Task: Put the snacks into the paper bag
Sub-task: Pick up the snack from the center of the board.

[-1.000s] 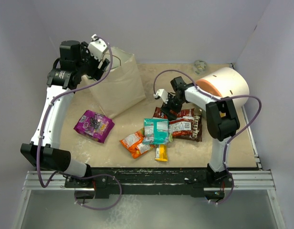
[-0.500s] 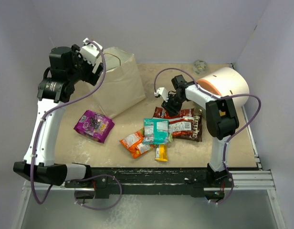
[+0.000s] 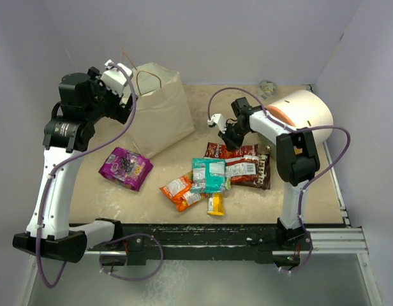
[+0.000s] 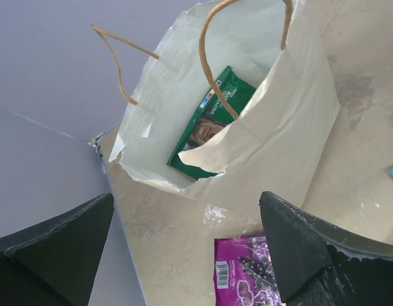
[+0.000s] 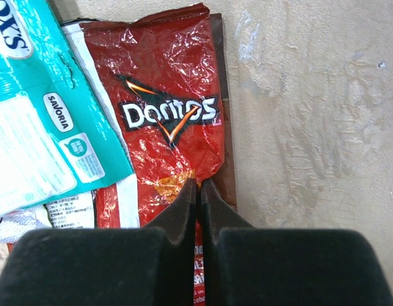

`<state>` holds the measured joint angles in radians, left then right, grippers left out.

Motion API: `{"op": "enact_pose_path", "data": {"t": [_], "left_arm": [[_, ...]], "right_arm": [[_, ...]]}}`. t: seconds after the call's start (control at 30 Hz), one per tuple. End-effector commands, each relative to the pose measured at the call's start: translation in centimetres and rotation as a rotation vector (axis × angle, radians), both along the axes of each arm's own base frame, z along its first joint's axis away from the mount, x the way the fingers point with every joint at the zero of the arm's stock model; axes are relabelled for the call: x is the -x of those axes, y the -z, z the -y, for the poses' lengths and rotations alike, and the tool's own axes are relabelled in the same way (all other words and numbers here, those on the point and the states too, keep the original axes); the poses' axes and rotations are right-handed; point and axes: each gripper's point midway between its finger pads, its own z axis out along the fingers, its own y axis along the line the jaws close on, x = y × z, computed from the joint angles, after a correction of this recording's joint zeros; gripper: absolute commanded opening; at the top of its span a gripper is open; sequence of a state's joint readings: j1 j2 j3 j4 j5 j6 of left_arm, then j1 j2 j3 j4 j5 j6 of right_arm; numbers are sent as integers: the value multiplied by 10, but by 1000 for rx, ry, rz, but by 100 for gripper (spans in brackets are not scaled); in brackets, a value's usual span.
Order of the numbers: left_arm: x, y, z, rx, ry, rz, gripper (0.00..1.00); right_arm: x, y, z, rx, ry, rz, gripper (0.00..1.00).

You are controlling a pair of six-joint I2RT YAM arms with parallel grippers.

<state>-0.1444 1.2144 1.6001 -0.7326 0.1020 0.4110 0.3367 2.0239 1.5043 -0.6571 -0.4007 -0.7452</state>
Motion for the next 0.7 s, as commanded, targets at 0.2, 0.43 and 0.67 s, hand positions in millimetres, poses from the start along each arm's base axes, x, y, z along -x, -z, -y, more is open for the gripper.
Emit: {"op": "enact_pose_path", "data": {"t": [0.2,0.43,0.67], "left_arm": [[40,-13,42,164,221,25,99],[67,9,91,287,505,-74,98],[73,28,129,295,643,-109,93]], "right_arm": [[-1,-98,8,-110,19,192,0],[9,-159,5,-219,70,341,0],[22,-203,0,-340,99,466,0]]}}
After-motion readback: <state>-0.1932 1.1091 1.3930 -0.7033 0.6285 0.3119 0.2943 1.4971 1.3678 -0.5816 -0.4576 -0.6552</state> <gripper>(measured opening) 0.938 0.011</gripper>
